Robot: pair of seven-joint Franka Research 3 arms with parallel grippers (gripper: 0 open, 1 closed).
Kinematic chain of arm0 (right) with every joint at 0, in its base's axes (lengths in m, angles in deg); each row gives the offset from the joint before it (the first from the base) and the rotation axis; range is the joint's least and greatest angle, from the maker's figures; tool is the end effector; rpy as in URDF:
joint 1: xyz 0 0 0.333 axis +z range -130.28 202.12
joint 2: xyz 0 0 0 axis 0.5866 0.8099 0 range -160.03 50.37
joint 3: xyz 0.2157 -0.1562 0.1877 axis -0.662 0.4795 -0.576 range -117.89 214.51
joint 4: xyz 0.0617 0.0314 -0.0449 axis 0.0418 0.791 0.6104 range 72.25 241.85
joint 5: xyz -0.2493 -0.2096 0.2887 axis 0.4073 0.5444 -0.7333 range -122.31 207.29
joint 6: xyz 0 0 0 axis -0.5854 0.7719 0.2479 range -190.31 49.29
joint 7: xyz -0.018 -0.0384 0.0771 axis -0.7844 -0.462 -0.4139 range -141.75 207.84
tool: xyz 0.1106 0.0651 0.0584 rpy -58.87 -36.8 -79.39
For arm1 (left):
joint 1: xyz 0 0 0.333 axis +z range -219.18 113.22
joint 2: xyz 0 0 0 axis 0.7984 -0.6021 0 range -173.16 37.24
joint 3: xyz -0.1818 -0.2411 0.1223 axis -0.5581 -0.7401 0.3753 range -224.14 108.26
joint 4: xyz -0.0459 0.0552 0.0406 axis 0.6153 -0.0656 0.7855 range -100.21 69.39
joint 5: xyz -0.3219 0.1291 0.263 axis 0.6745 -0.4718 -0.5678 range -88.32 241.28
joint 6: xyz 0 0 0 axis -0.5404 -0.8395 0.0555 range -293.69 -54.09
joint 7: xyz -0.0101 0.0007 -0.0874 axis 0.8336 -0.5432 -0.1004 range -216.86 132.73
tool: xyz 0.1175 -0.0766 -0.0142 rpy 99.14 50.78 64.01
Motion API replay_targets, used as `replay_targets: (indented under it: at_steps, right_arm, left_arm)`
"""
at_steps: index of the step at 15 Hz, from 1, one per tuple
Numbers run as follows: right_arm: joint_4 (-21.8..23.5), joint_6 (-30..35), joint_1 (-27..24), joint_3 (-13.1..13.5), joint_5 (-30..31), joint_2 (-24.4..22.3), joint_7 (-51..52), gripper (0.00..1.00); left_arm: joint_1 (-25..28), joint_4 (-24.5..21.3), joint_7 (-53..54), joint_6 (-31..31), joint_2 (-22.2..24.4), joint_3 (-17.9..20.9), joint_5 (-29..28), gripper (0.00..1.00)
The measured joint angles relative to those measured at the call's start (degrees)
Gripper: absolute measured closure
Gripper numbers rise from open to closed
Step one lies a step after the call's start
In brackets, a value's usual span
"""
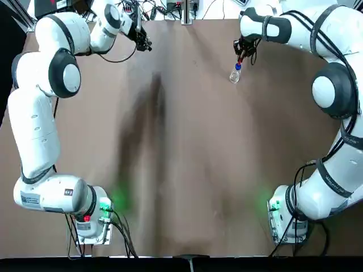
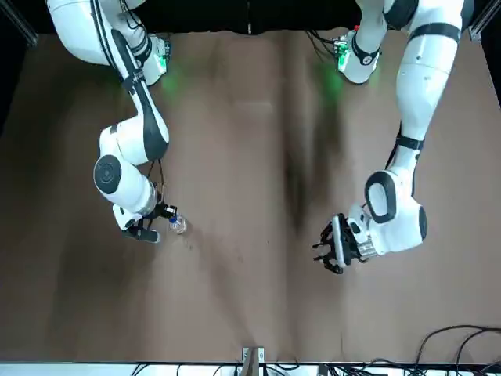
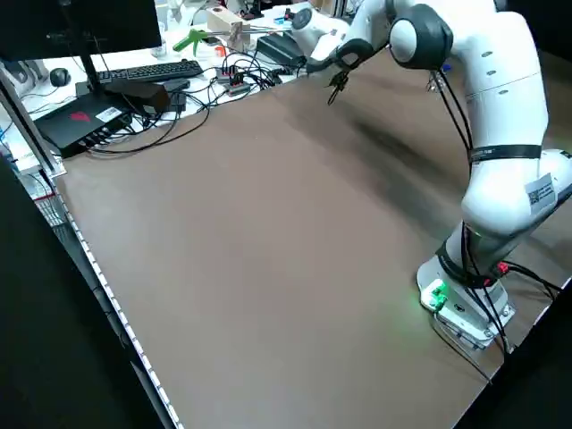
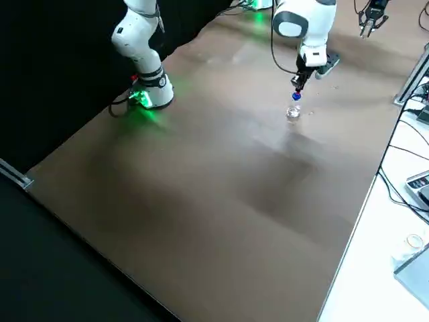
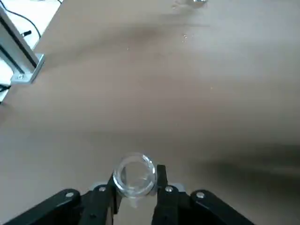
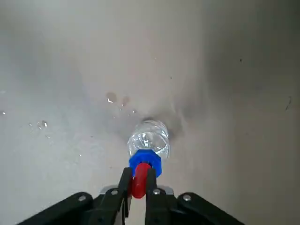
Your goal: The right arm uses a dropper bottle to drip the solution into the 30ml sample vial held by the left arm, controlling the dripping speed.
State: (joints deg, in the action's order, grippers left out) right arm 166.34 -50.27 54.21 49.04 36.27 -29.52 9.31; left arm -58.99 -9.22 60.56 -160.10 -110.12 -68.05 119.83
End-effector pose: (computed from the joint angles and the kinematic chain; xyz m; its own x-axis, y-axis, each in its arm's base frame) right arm 0.6581 0.2163 0.2643 0.9844 -0.1667 -0.0565 -0.1702 -0.9833 -0.0649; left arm 0.7425 -0.2280 0.2108 0.0306 -0.7664 0.6416 -0.9984 -0.0543 -0.0173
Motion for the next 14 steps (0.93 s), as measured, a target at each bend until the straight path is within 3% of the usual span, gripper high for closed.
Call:
replay_targets:
  at_steps: [8, 9, 14]
  right_arm:
    - [-0.7, 3.5, -0.1, 0.3, 0.0, -2.2, -0.1, 0.85]
    - [-0.7, 3.6, -0.2, 0.4, 0.0, -2.5, -0.1, 0.85]
    - [-1.3, 4.9, -0.3, 0.4, 0.0, -3.3, -0.1, 0.85]
  left_arm:
    - [-8.5, 0.0, -22.2, -1.9, 3.9, -0.1, -18.8, 0.68]
    - [-10.3, 0.0, -26.6, -2.2, 4.4, 0.0, -23.2, 0.68]
    - [-14.8, 0.5, -35.2, -2.6, 5.1, 0.0, -31.5, 0.68]
